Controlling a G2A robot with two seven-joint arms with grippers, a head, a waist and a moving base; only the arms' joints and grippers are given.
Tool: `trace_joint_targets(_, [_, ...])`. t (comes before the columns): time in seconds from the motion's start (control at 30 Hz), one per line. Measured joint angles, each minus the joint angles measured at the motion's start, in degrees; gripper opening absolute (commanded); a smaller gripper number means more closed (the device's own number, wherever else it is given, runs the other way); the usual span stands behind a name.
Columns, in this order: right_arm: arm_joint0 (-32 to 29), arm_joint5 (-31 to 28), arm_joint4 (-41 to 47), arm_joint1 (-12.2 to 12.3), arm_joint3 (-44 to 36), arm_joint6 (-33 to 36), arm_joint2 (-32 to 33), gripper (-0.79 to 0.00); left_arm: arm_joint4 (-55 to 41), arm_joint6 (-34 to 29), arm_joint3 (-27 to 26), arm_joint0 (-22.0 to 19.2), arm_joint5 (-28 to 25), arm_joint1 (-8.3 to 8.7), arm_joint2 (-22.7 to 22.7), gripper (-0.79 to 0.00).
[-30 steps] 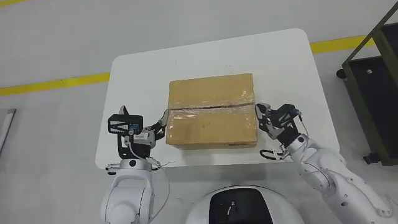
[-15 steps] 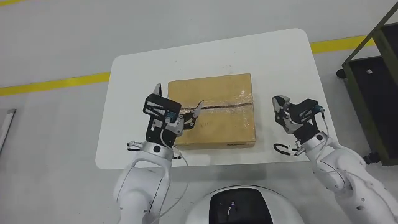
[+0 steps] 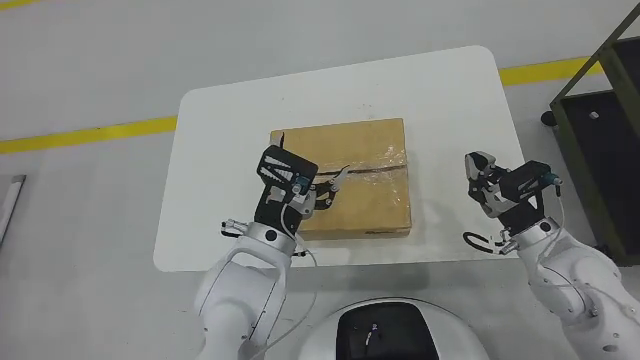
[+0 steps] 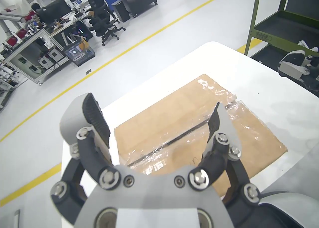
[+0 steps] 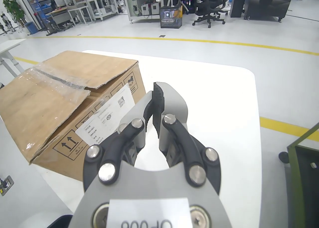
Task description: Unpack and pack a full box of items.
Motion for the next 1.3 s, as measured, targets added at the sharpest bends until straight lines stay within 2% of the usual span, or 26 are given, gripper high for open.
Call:
trace_joint_targets(0.1, [0.0,-0.7,0.1,0.0,0.1,-0.2,0.2,-0.785,-2.9,0.3,0.9,1.3,-2.0,-0.02,1.6,0.0])
trace_joint_targets(0.17, [0.1,-1.2,0.1,-0.1,0.4,-0.3,0.3,-0.785,-7.6,-0.9,1.9,1.5,-0.9,-0.27,3.4,0.0])
trace_joint_targets(0.23, [0.3,-1.6,0.0,-0.1,0.5,-0.4,0.4,-0.785,-10.3,-2.4,3.4,0.1,-2.0,-0.31,5.7,0.0])
trace_joint_targets(0.33, [0.2,-2.1,-0.4,-0.1,0.5,-0.5,0.7,-0.785,-7.5,-4.4,6.0,-2.0,-4.3,-0.53,8.9,0.0])
trace_joint_targets(0.6, [-1.1,-3.0,-0.5,-0.1,0.2,-0.8,2.1,-0.785,-7.5,-11.1,12.9,-9.0,1.3,-1.88,14.6,0.0])
trace_joint_targets(0.87, [-2.1,-3.1,-0.6,-0.2,-0.2,-1.1,2.7,-0.785,-8.2,-15.1,17.1,-12.8,7.1,-2.83,15.8,0.0])
trace_joint_targets(1.3, [-3.3,-3.2,-0.5,-0.5,-0.6,-1.3,3.2,-0.785,-8.8,-13.7,17.6,-12.2,7.7,-2.88,15.8,0.0])
